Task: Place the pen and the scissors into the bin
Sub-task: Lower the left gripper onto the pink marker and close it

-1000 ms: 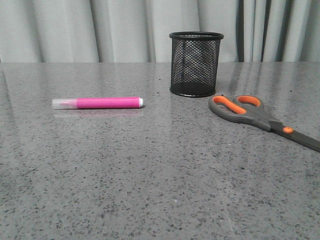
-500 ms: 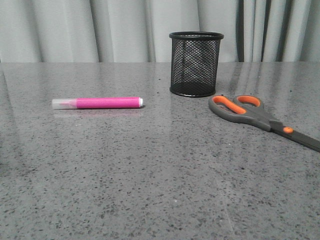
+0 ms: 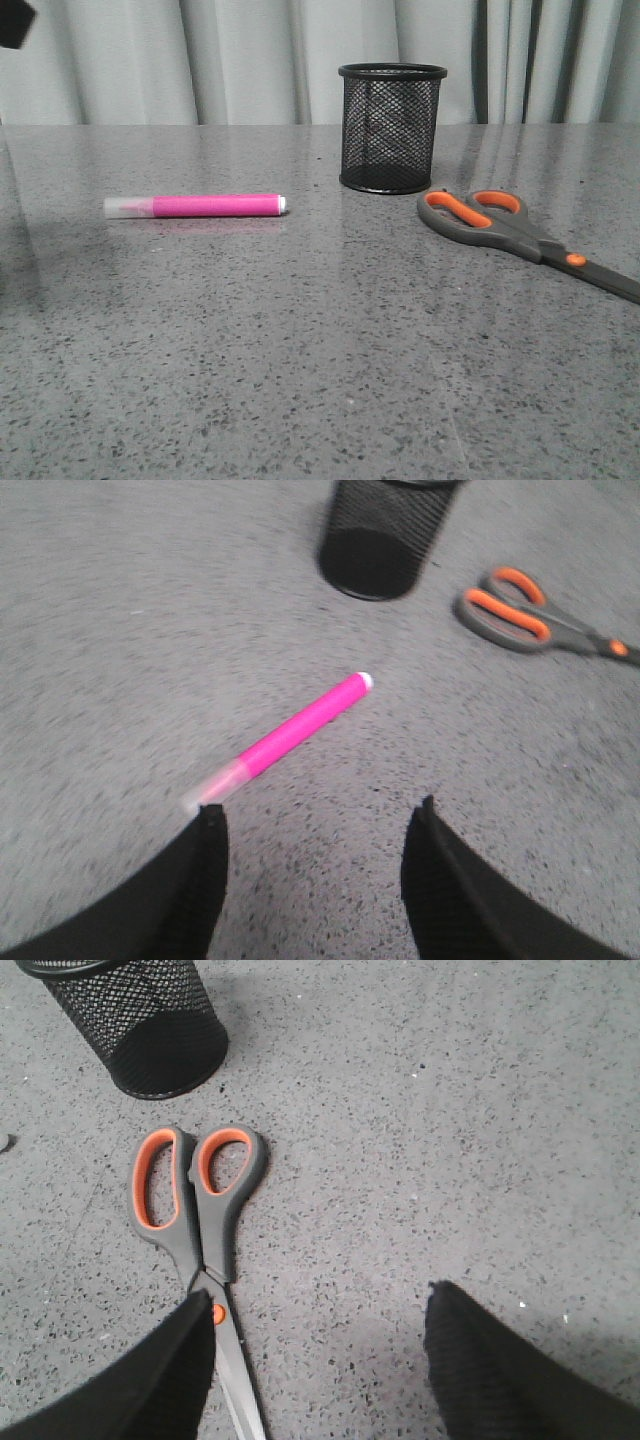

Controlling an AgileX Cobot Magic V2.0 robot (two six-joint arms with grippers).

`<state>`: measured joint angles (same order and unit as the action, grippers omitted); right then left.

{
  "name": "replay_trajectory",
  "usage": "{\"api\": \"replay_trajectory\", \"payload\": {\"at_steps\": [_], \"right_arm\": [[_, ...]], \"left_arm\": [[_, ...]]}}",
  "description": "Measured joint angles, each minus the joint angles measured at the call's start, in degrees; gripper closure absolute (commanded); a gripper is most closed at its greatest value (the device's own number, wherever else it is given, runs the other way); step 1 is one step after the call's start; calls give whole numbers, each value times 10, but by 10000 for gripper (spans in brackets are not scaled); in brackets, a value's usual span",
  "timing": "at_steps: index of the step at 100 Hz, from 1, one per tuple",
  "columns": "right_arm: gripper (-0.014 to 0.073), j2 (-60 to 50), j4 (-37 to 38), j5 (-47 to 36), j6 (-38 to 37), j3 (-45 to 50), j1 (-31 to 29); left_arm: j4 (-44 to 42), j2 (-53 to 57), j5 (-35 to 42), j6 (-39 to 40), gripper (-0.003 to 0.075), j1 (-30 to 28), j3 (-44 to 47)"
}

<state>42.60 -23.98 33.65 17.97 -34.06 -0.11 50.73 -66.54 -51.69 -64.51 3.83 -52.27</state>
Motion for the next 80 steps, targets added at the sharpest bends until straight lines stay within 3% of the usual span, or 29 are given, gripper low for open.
{"api": "replay_trajectory", "payload": {"at_steps": [30,54,80], "right_arm": [[181,0,0,0,12,0,0],[181,0,0,0,20,0,0],[181,0,0,0,23,0,0]], "left_arm": [[-57,-164,-72,-125,367,66,-155],[-153,-272,-76,-158,367,134,-230],[-189,-360,-69,-180,367,160,-263]]}}
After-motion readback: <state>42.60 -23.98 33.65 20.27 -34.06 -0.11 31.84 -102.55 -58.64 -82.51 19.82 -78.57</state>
